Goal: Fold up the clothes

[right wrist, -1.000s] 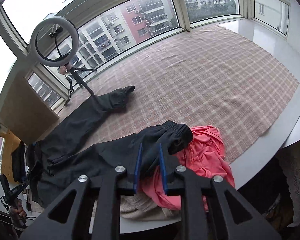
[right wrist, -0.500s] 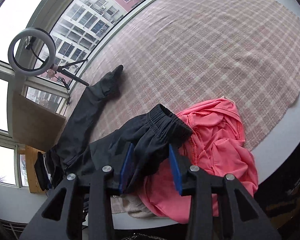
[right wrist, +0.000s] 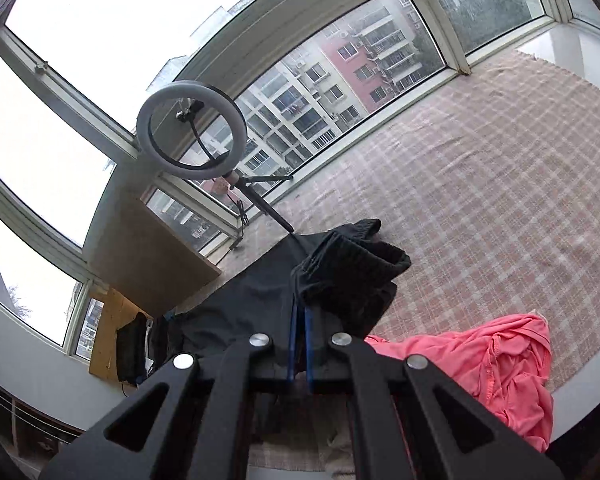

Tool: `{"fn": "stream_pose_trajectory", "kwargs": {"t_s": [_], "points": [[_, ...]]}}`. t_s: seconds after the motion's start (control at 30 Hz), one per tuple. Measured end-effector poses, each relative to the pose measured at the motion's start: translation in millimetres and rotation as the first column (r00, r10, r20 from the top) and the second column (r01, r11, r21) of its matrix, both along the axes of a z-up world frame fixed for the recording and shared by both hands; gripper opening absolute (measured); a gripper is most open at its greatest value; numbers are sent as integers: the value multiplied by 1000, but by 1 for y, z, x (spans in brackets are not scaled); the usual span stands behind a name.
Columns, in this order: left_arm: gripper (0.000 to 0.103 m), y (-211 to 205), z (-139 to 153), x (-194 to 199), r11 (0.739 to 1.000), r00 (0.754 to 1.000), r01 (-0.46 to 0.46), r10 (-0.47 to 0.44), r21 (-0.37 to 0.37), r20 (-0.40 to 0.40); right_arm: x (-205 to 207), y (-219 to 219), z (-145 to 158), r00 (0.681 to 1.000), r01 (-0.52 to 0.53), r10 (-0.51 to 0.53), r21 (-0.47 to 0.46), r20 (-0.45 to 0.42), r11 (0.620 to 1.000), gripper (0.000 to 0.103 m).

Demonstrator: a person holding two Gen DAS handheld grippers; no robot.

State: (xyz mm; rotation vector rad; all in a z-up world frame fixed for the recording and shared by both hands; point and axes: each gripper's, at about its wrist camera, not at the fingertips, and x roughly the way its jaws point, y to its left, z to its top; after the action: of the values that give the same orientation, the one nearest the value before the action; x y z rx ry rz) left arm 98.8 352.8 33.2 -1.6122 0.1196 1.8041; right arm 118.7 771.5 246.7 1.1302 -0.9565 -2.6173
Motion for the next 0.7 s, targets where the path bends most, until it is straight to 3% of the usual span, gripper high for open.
{"fn": "stream_pose_trajectory", "kwargs": {"t_s": [0.07, 0.13, 0.27, 0.33, 0.4, 0.43, 0.47, 0.53, 0.6, 0.7], "points": [[0, -3, 9, 6, 1000, 1000, 13, -13, 10, 4, 24, 10, -2, 999, 41, -41, 24, 28, 999, 3], [0, -5, 12, 11, 1000, 1000, 24, -24, 8, 18, 40, 23, -33, 989, 90, -97, 65, 114, 994, 5], [0, -8, 12, 14, 999, 998, 47, -46, -16, 38, 54, 52, -113, 914, 89, -149, 172, 378, 981, 14], [0, -9, 14, 14, 998, 998, 52, -50, -32, 38, 64, 76, -126, 910, 150, -188, 130, 370, 980, 15], [0, -10, 19, 15, 999, 998, 45, -44, -29, 34, 70, 98, -127, 929, 181, -184, 41, 322, 983, 31], [0, -11, 21, 15, 999, 999, 42, -41, -25, 31, 64, 98, -126, 934, 174, -176, 35, 312, 984, 47], [0, -12, 24, 15, 999, 999, 38, -38, -22, 29, 56, 96, -126, 937, 160, -166, 44, 308, 986, 51], [0, -27, 28, 15, 1000, 1000, 9, -9, -11, 20, 38, 89, -127, 935, 127, -147, 84, 324, 988, 51], [1, -63, 41, 12, 996, 996, -86, 85, 29, 27, 28, 83, -138, 926, 107, -138, 107, 351, 989, 51], [5, -117, 53, 19, 952, 954, -300, 300, 66, 7, 31, 80, -153, 925, 106, -121, 62, 361, 992, 51]]}}
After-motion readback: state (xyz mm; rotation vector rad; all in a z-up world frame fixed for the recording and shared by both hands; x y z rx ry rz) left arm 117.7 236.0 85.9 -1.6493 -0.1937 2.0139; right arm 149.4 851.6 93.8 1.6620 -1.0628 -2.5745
